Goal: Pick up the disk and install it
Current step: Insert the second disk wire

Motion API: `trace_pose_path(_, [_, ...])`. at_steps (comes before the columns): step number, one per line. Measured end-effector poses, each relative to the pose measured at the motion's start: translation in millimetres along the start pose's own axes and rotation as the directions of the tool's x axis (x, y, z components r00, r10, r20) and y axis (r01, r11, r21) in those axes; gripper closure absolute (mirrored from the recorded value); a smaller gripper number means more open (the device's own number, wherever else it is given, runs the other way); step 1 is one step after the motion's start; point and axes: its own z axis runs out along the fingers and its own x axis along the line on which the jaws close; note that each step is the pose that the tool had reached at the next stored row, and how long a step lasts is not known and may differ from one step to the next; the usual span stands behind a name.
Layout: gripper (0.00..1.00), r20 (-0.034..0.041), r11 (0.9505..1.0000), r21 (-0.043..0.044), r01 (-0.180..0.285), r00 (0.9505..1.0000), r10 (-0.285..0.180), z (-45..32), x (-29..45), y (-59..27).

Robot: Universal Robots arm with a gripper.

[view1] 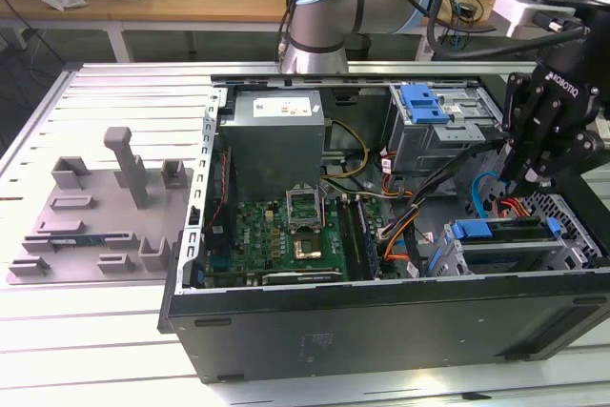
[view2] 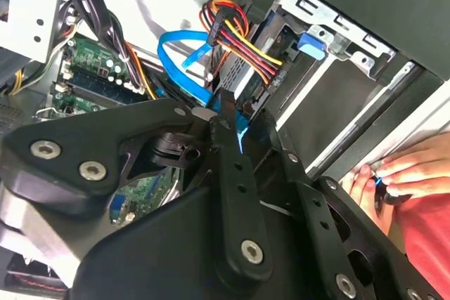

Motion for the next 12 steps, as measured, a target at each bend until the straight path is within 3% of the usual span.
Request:
trace_pose_path(6, [0.68,0.0005,1.0,0.0,0.0,1.0,0.0,0.0,0.1,-0.1])
trace_pose_path(7, [0.7,0.0005,1.0,0.0,0.0,1.0,0.0,0.0,0.1,-0.1])
trace_pose_path(9, [0.83,0.0005,1.0,-0.0001,0.0,1.0,0.0,0.0,0.1,-0.1])
trace_pose_path(12, [0.84,0.0007,1.0,0.0,0.0,1.0,0.0,0.0,0.1,-0.1])
